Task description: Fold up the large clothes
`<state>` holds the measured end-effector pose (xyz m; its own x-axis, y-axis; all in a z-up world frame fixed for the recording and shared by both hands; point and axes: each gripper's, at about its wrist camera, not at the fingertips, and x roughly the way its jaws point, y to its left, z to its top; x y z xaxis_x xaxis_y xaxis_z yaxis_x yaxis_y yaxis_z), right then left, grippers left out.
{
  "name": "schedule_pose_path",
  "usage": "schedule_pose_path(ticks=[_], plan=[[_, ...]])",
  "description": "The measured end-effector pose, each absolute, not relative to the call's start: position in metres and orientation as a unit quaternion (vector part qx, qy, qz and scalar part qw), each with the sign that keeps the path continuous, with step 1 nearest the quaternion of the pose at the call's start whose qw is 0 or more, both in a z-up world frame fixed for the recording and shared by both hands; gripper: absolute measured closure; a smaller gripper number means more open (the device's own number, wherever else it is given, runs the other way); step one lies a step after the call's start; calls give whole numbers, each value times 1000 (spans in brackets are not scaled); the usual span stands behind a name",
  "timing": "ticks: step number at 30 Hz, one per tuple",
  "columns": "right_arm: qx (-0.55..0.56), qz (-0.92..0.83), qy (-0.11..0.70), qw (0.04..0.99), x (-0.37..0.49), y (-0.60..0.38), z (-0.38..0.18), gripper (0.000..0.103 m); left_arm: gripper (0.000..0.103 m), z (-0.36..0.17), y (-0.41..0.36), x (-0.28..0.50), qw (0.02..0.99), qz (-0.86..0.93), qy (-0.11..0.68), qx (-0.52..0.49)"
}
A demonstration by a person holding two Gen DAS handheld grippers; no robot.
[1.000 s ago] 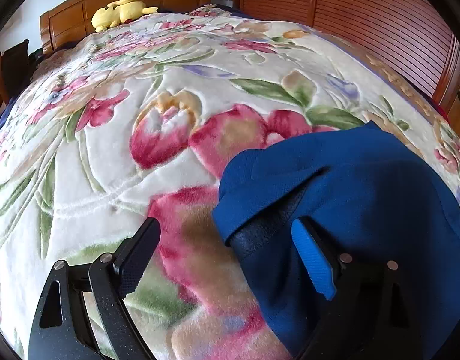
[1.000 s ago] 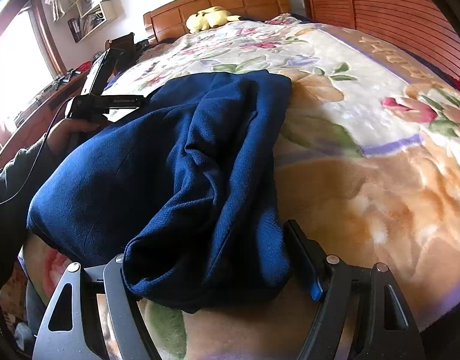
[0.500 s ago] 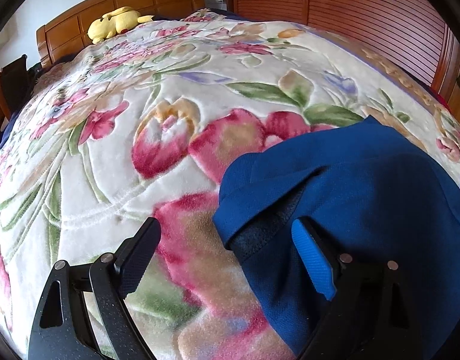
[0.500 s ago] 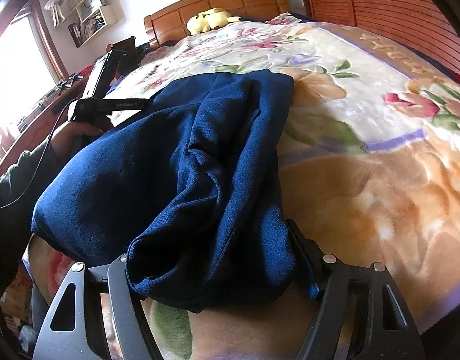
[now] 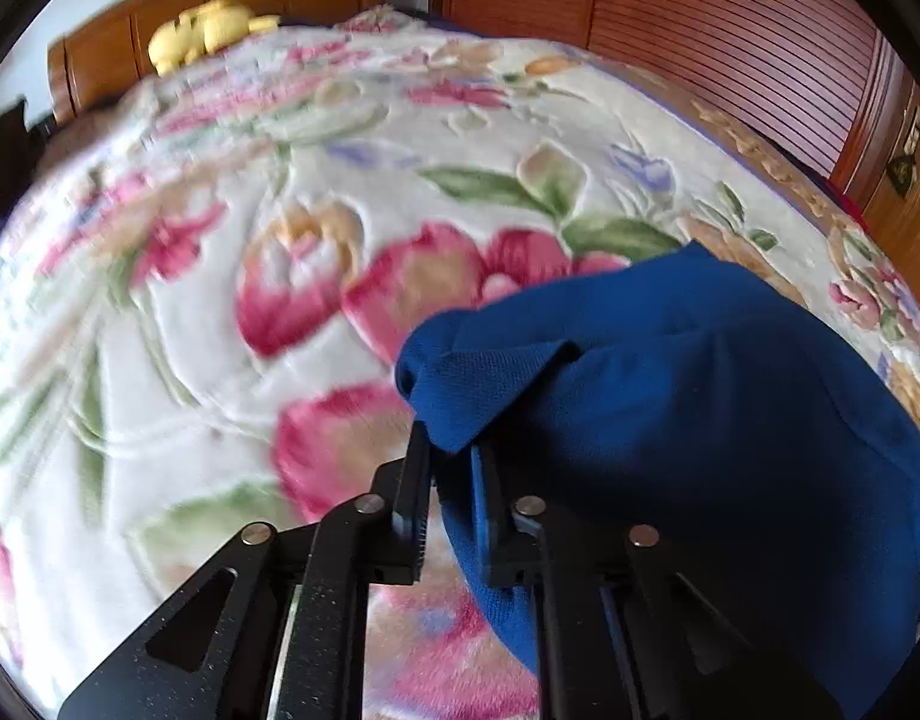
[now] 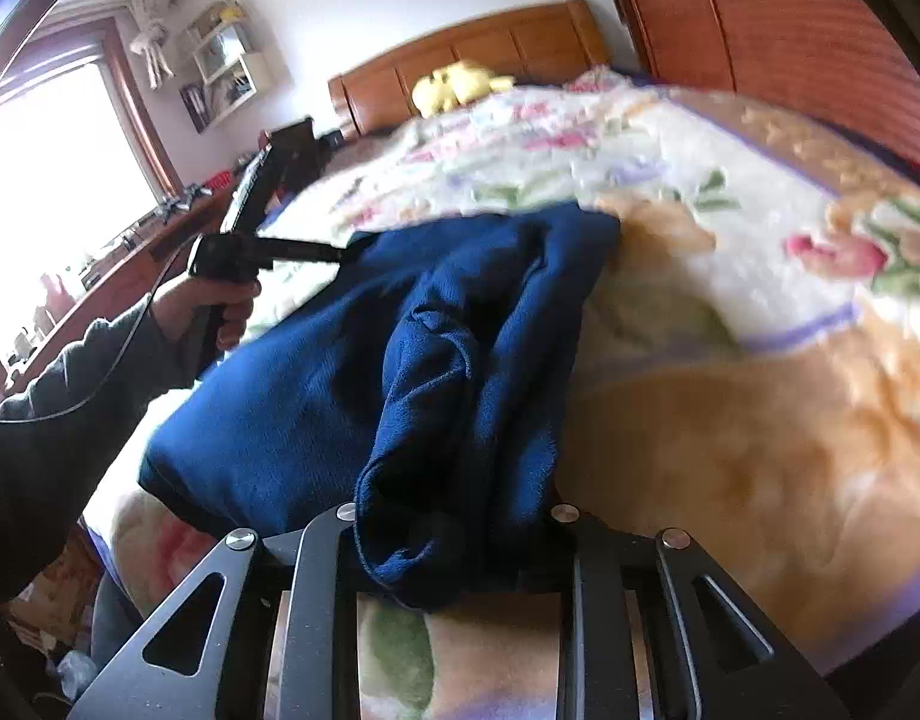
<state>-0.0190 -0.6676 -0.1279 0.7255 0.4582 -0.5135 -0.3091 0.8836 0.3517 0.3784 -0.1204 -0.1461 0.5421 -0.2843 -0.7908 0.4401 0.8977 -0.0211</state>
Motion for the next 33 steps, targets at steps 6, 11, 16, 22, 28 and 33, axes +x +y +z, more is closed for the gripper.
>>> schedule_pose_path(ticks=[6, 11, 16, 22, 28, 33], plan=[[117, 205, 252, 939, -24, -691, -100, 81, 93, -85, -144, 352, 900, -206, 368, 109], [90, 174, 207, 959, -31, -740, -66, 81, 93, -35, -192, 336, 914, -219, 320, 119], [39, 113, 185, 975, -41, -809, -26, 81, 93, 5, -268, 333, 917, -254, 283, 119], [-30, 7, 199, 980, -60, -906, 12, 81, 93, 37, -397, 322, 904, -328, 248, 120], [-38, -103, 249, 962, -60, -1010, 10, 79, 91, 26, -504, 308, 874, -388, 258, 137], [35, -134, 348, 927, -43, -1081, -64, 75, 86, -34, -560, 302, 834, -397, 332, 194]])
